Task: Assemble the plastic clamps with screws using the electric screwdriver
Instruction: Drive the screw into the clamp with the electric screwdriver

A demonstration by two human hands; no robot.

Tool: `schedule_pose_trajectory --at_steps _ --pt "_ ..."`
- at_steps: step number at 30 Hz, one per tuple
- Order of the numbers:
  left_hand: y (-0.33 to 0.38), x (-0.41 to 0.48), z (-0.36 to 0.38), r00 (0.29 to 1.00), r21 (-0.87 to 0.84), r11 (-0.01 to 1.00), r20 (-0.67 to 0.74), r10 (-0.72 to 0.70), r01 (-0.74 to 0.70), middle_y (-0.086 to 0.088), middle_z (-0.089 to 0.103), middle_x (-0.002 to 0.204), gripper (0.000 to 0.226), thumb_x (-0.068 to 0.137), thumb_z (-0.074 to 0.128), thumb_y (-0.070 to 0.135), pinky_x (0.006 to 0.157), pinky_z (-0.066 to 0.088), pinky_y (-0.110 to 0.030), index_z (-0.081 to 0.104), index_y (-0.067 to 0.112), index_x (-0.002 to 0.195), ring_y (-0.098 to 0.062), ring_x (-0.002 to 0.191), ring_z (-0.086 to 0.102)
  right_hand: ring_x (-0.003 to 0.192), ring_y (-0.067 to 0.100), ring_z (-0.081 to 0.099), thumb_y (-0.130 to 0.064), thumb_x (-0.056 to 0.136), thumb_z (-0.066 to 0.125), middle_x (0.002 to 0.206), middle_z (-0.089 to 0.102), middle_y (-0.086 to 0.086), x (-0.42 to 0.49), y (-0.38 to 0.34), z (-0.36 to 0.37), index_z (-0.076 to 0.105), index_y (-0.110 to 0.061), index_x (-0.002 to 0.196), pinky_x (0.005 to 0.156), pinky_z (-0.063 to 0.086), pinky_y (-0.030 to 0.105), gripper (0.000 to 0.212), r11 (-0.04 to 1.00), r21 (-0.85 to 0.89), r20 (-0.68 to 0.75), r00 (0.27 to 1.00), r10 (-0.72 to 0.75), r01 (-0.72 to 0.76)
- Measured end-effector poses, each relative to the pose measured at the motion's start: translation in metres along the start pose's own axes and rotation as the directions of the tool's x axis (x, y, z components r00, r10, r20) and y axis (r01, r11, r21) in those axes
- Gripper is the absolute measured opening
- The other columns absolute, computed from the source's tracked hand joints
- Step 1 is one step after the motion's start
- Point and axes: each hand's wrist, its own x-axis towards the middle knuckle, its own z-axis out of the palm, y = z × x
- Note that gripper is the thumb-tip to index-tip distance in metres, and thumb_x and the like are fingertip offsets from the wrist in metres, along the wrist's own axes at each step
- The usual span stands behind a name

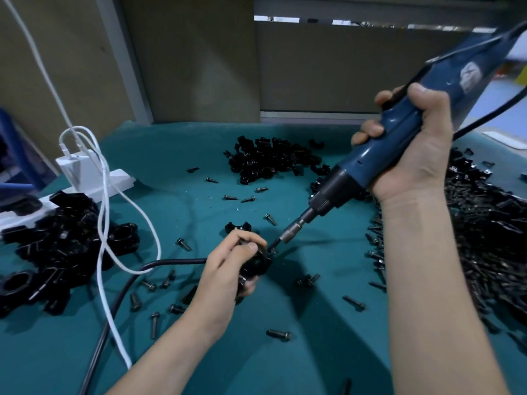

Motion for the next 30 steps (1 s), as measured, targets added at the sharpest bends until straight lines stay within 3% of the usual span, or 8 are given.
schedule_pose_trajectory --at_steps 2,5,14,18,23,27,30 --pt "0.003 0.001 0.000 0.998 -0.125 0.991 0.009 -0.054 0.055 0.003 0.049 0.062 0.012 0.073 0.063 0.026 0.039 0.025 -0.018 0.061 0.015 0.079 -0.012 0.045 0.033 0.048 0.009 0.046 -0.022 0.090 0.050 0.074 0.061 -0.004 0.001 0.002 -0.001 0.048 -0.016 0.082 0.051 0.042 0.022 0.010 1.000 -0.007 -0.015 1.000 0.022 -0.022" --pt "0.006 0.002 0.000 0.995 -0.168 0.981 0.012 -0.100 0.101 0.004 0.051 0.065 0.015 0.072 0.069 0.023 0.040 0.025 -0.017 0.058 0.016 0.079 -0.011 0.046 0.032 0.048 0.009 0.046 -0.022 0.089 0.052 0.074 0.062 -0.004 0.002 0.004 -0.002 0.049 -0.016 0.082 0.051 0.042 0.022 0.010 0.999 -0.003 -0.028 0.999 0.046 -0.046" --pt "0.007 0.000 0.000 0.985 -0.158 0.973 0.063 -0.161 0.169 0.003 0.044 0.057 0.004 0.072 0.062 0.017 0.038 0.024 -0.016 0.058 0.019 0.072 -0.010 0.044 0.030 0.046 0.009 0.046 -0.022 0.087 0.054 0.073 0.062 -0.004 0.003 0.009 0.000 0.050 -0.016 0.080 0.049 0.042 0.021 0.010 0.996 0.009 -0.034 0.995 0.090 -0.089" --pt "0.007 0.001 0.001 0.983 -0.116 0.980 0.108 -0.151 0.163 -0.005 0.045 0.064 0.006 0.071 0.060 0.013 0.039 0.023 -0.015 0.060 0.019 0.070 -0.010 0.042 0.029 0.045 0.009 0.046 -0.022 0.084 0.054 0.070 0.062 -0.004 0.002 0.013 0.002 0.051 -0.016 0.076 0.048 0.042 0.020 0.011 0.994 0.000 -0.020 0.993 0.112 -0.112" --pt "0.008 -0.002 0.002 0.965 -0.080 0.977 0.193 -0.178 0.196 -0.013 0.044 0.075 0.006 0.073 0.060 0.013 0.039 0.040 -0.022 0.059 0.018 0.071 -0.011 0.041 0.026 0.044 0.008 0.045 -0.023 0.080 0.056 0.071 0.061 -0.003 0.001 0.016 0.003 0.051 -0.017 0.076 0.048 0.042 0.020 0.009 0.986 -0.001 0.037 0.986 0.164 -0.164" --pt "0.009 -0.002 -0.001 0.944 -0.082 0.958 0.212 -0.251 0.273 -0.013 0.041 0.079 0.007 0.073 0.061 0.014 0.036 0.023 -0.010 0.055 0.017 0.070 -0.009 0.042 0.024 0.044 0.008 0.044 -0.023 0.081 0.054 0.072 0.060 -0.004 -0.001 0.017 0.004 0.052 -0.017 0.078 0.047 0.042 0.021 0.008 0.986 -0.021 0.105 0.980 0.170 -0.168" --pt "0.009 -0.002 -0.001 0.935 -0.089 0.950 0.226 -0.274 0.300 -0.010 0.049 0.072 0.006 0.072 0.061 0.014 0.036 0.021 -0.008 0.056 0.017 0.068 -0.008 0.042 0.024 0.044 0.007 0.043 -0.023 0.085 0.051 0.071 0.059 -0.005 -0.002 0.016 0.005 0.050 -0.017 0.082 0.047 0.042 0.021 0.006 0.987 -0.023 0.193 0.968 0.161 -0.159"
